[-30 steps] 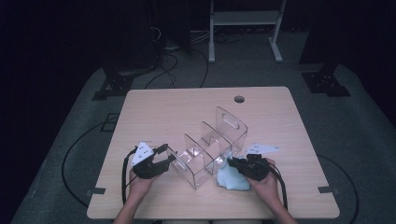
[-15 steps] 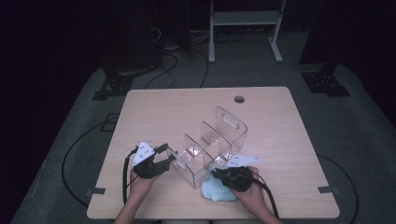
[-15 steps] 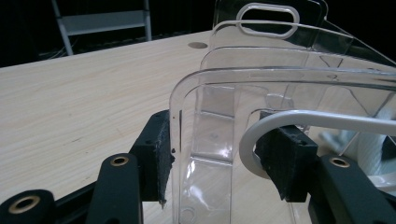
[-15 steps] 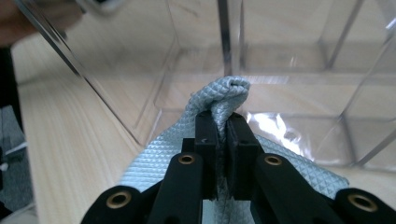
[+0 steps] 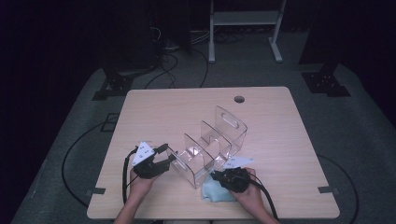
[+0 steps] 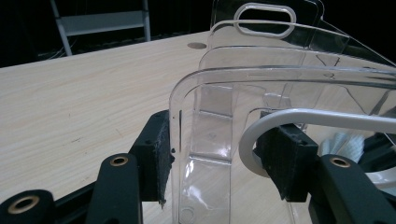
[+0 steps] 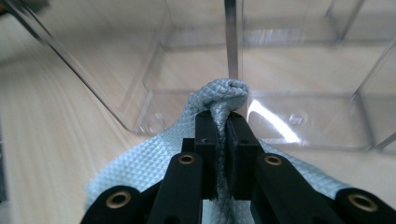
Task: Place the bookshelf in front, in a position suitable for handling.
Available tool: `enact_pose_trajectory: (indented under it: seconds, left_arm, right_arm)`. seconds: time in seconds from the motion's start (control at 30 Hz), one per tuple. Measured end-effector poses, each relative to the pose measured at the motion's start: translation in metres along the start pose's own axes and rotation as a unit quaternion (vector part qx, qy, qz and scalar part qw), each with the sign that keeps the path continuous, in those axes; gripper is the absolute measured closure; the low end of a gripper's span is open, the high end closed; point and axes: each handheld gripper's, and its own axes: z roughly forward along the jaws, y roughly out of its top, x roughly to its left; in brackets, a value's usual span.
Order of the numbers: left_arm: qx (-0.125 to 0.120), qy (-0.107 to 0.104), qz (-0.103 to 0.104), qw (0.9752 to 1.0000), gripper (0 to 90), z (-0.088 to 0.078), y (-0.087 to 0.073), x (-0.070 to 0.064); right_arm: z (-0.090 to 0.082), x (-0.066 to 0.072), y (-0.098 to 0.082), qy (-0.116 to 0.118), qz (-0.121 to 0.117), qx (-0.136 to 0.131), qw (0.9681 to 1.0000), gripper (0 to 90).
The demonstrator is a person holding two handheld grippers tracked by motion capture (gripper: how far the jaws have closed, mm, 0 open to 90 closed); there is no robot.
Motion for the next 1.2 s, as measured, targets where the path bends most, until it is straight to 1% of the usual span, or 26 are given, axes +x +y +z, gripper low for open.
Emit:
enact_pose_trajectory:
  seconds: [0.07, 0.17, 0.23, 0.3, 0.37, 0.43, 0.47, 0.5, 0.53, 0.6, 0.63, 0.7, 0.77, 0.8, 0.83, 0.87, 0.93, 1.0, 1.03, 1.1, 1.2]
  left_arm:
    - [0.000, 0.000, 0.001, 1.0000, 45.9, 0.000, 0.000, 0.000]
    - [0.000, -0.001, 0.001, 1.0000, 45.8, 0.000, 0.000, 0.001]
    - [-0.001, -0.002, 0.001, 1.0000, 45.8, 0.000, 0.000, 0.000]
    - [0.000, 0.000, 0.002, 1.0000, 45.8, 0.000, 0.000, 0.000]
    - [0.000, 0.001, 0.000, 1.0000, 45.7, 0.000, 0.000, 0.000]
    - [0.000, 0.001, 0.000, 1.0000, 45.8, 0.000, 0.000, 0.000]
    - [0.000, 0.000, 0.001, 1.0000, 45.7, 0.000, 0.000, 0.000]
    - [0.000, 0.000, 0.001, 1.0000, 45.7, 0.000, 0.000, 0.000]
    - [0.000, -0.002, 0.001, 1.0000, 45.7, 0.000, 0.000, 0.001]
    - [-0.001, -0.002, 0.000, 1.0000, 45.7, 0.000, 0.000, 0.001]
    - [-0.001, -0.002, 0.000, 1.0000, 45.7, 0.000, 0.000, 0.000]
    - [-0.001, -0.001, 0.001, 1.0000, 45.7, 0.000, 0.000, 0.000]
    - [0.000, -0.001, 0.001, 1.0000, 45.6, 0.000, 0.000, 0.000]
    - [0.000, 0.000, 0.002, 1.0000, 45.5, 0.000, 0.000, 0.000]
    - [0.000, 0.000, 0.002, 1.0000, 45.4, 0.000, 0.000, 0.000]
    - [0.000, 0.000, 0.002, 1.0000, 45.4, 0.000, 0.000, 0.000]
    - [-0.001, -0.001, 0.000, 1.0000, 45.4, 0.000, 0.000, 0.000]
    - [-0.001, -0.002, 0.001, 1.0000, 45.4, 0.000, 0.000, 0.000]
    - [-0.001, -0.002, 0.001, 1.0000, 45.4, 0.000, 0.000, 0.000]
    - [0.000, -0.003, 0.002, 1.0000, 45.4, 0.000, 0.000, 0.001]
    - [-0.001, -0.003, 0.000, 1.0000, 45.6, 0.000, 0.000, 0.000]
  right_arm:
    - [0.000, 0.000, 0.000, 0.000, 0.001, 0.003, 1.0000, 84.1]
    - [-0.014, 0.002, 0.006, -0.001, -0.003, -0.023, 0.9997, 84.1]
    - [-0.020, 0.000, 0.008, -0.004, 0.001, -0.034, 0.9994, 84.1]
    - [-0.016, -0.003, 0.007, -0.003, 0.006, -0.030, 0.9995, 84.1]
    - [-0.008, -0.004, 0.002, -0.004, 0.008, -0.014, 0.9999, 84.0]
    - [-0.001, -0.006, -0.002, -0.001, 0.015, 0.004, 0.9999, 84.0]
    - [-0.001, -0.006, -0.002, 0.002, 0.018, 0.003, 0.9998, 84.0]
    - [-0.003, -0.006, -0.001, 0.002, 0.015, 0.000, 0.9999, 84.0]
    - [-0.006, -0.005, 0.001, 0.000, 0.013, -0.005, 0.9999, 84.0]
    - [-0.015, -0.005, 0.006, 0.000, 0.013, -0.023, 0.9996, 84.0]
    - [-0.016, -0.005, 0.007, 0.001, 0.014, -0.027, 0.9995, 84.0]
    - [-0.012, -0.006, 0.005, 0.001, 0.018, -0.021, 0.9996, 84.0]
    - [-0.005, -0.008, 0.000, 0.000, 0.014, -0.005, 0.9999, 84.0]
    - [-0.002, -0.010, -0.002, 0.004, 0.019, 0.001, 0.9998, 84.0]
    - [-0.002, -0.012, -0.002, 0.008, 0.027, 0.002, 0.9996, 84.0]
    - [-0.004, -0.013, -0.001, 0.007, 0.028, 0.002, 0.9996, 84.0]
    - [-0.011, -0.014, 0.001, -0.005, 0.025, -0.008, 0.9996, 84.0]
    - [-0.026, -0.020, 0.005, -0.007, 0.039, -0.028, 0.9988, 84.0]
    - [-0.034, -0.023, 0.007, -0.010, 0.040, -0.038, 0.9984, 84.0]
    - [-0.048, -0.026, 0.012, -0.020, 0.036, -0.057, 0.9976, 84.0]
    - [-0.071, -0.033, 0.021, -0.031, 0.035, -0.087, 0.9951, 84.0]
